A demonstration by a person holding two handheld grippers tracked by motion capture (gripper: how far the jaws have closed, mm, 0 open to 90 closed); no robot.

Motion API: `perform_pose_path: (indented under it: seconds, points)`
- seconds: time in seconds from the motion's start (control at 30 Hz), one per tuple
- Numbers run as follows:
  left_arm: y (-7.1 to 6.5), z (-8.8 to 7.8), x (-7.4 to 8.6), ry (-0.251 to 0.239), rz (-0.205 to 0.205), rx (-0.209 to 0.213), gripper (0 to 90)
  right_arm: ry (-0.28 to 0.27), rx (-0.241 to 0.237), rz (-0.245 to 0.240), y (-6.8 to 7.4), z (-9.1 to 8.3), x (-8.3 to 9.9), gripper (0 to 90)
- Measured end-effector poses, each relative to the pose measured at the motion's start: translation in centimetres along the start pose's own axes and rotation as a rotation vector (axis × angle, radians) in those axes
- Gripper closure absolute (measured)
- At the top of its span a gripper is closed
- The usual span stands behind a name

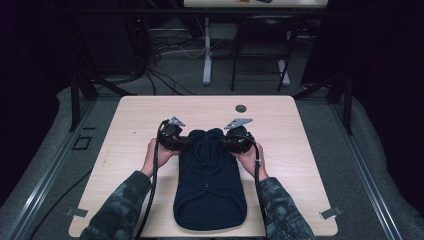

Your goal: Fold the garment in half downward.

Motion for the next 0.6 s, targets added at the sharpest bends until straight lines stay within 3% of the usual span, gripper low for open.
perform_pose_path:
  seconds: [0.4,0.6]
  points:
    - [-1.6,-1.5,-1.4,-0.056,0.079,-0.019,73.3,-0.037,-0.003,-0.004,-0.6,-2.0,-0.4,73.4]
    - [-2.5,-2.2,-2.2,-0.078,0.158,-0.058,73.2,-0.046,-0.013,0.004,-0.7,-2.7,-0.5,72.6]
Point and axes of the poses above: each handheld gripper's, and its own axes: z roughly forward along the jaws, x roughly out of its underside, y roughly to its left, the point moved 8 cm from there along z, roughly forward along the jaws, and after that the axes turned 13 degrees about x, right-handed, at the moved point
